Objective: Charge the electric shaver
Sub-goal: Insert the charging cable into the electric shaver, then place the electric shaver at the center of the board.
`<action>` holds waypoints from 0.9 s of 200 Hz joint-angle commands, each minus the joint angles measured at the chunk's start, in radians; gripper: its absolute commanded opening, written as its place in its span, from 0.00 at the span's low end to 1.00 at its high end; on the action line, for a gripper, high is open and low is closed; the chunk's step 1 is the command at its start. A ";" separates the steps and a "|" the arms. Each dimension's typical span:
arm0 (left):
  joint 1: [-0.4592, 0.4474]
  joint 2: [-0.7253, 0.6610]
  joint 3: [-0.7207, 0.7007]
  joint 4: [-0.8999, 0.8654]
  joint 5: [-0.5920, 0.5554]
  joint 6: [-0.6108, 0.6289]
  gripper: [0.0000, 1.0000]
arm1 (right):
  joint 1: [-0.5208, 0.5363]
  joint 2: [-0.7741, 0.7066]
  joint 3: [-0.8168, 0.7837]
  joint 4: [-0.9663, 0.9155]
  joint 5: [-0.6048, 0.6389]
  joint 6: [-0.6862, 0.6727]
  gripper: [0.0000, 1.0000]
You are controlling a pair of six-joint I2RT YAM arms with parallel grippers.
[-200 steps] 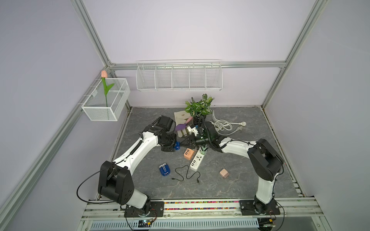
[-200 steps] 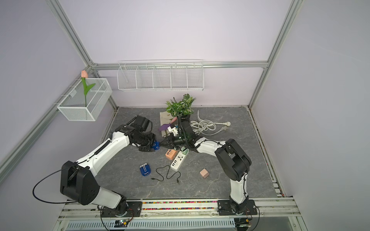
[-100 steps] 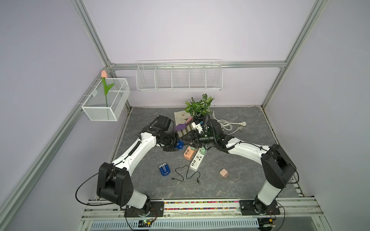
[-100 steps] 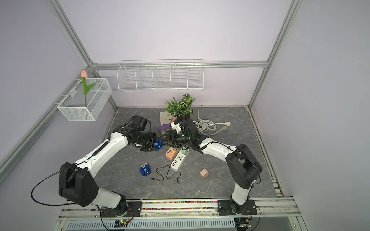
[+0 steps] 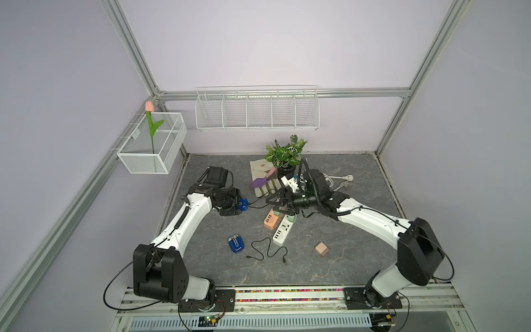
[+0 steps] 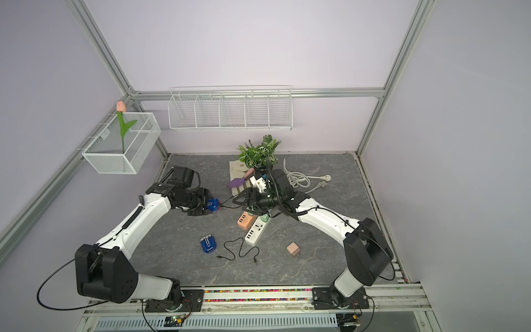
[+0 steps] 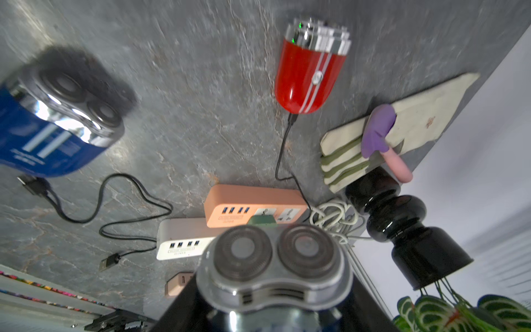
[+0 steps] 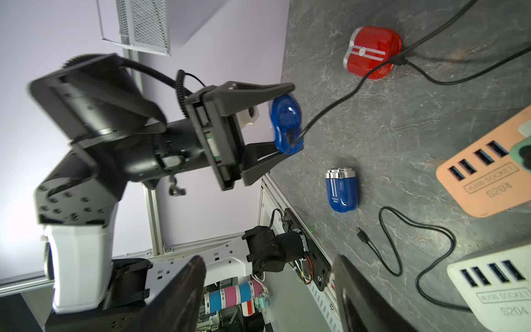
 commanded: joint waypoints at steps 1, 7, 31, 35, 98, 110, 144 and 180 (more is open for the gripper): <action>0.028 -0.016 -0.035 0.020 -0.069 0.051 0.00 | -0.028 -0.064 0.021 -0.122 0.012 -0.085 0.73; 0.030 -0.013 -0.046 0.027 -0.079 0.068 0.00 | -0.036 -0.076 0.016 -0.134 0.015 -0.090 0.73; 0.030 0.005 -0.103 0.064 -0.137 0.105 0.00 | -0.059 -0.112 -0.012 -0.144 0.016 -0.092 0.73; 0.030 0.007 -0.119 0.085 -0.144 0.098 0.00 | -0.061 -0.116 -0.015 -0.143 0.017 -0.092 0.73; 0.032 0.035 -0.276 0.283 -0.253 0.059 0.00 | -0.082 -0.152 -0.046 -0.170 0.018 -0.106 0.73; 0.032 0.060 -0.270 0.270 -0.261 0.076 0.00 | -0.085 -0.159 -0.055 -0.167 0.017 -0.105 0.73; 0.030 0.138 -0.266 0.256 -0.248 0.088 0.07 | -0.088 -0.164 -0.070 -0.158 0.018 -0.101 0.73; 0.011 0.170 -0.260 0.229 -0.256 0.071 0.42 | -0.092 -0.165 -0.083 -0.153 0.022 -0.099 0.73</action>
